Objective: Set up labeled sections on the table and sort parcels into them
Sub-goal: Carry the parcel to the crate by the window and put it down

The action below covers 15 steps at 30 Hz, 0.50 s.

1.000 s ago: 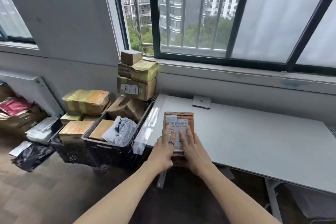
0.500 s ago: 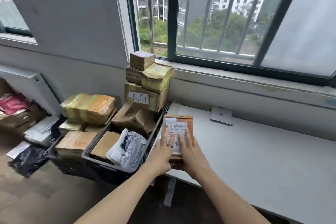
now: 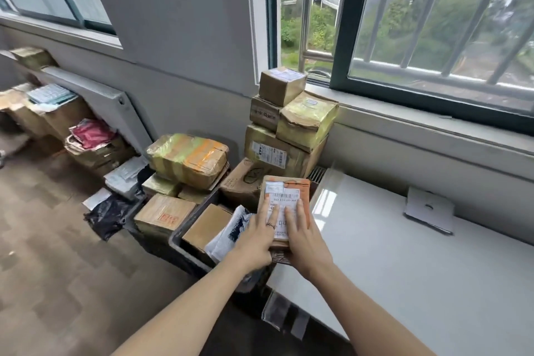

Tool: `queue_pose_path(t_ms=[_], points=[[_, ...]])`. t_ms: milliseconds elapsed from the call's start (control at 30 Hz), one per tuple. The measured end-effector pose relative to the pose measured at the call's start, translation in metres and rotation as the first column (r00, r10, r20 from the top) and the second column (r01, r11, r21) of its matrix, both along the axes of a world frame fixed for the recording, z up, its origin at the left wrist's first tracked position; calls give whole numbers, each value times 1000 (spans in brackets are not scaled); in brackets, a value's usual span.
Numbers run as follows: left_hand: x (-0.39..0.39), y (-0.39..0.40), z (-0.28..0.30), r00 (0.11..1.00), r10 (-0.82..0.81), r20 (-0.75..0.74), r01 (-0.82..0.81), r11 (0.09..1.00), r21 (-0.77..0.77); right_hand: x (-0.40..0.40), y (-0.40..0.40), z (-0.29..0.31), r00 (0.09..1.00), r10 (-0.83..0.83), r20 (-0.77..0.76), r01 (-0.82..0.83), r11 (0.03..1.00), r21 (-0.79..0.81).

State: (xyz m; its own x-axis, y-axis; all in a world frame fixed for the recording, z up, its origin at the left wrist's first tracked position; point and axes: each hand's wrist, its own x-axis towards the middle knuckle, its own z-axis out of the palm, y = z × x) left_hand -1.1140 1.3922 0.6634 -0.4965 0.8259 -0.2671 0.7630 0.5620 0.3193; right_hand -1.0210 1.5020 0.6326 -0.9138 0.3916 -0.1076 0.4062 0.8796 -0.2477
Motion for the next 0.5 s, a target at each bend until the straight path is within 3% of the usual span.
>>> queue_pose_path(t_ms=[233, 500], points=[[-52, -16, -27, 998, 55, 18, -53, 995, -81, -57, -13, -23, 995, 49, 85, -46, 999, -27], [-124, -42, -67, 1000, 5, 10, -4, 994, -105, -120, -45, -56, 988, 15, 157, -5, 998, -69]])
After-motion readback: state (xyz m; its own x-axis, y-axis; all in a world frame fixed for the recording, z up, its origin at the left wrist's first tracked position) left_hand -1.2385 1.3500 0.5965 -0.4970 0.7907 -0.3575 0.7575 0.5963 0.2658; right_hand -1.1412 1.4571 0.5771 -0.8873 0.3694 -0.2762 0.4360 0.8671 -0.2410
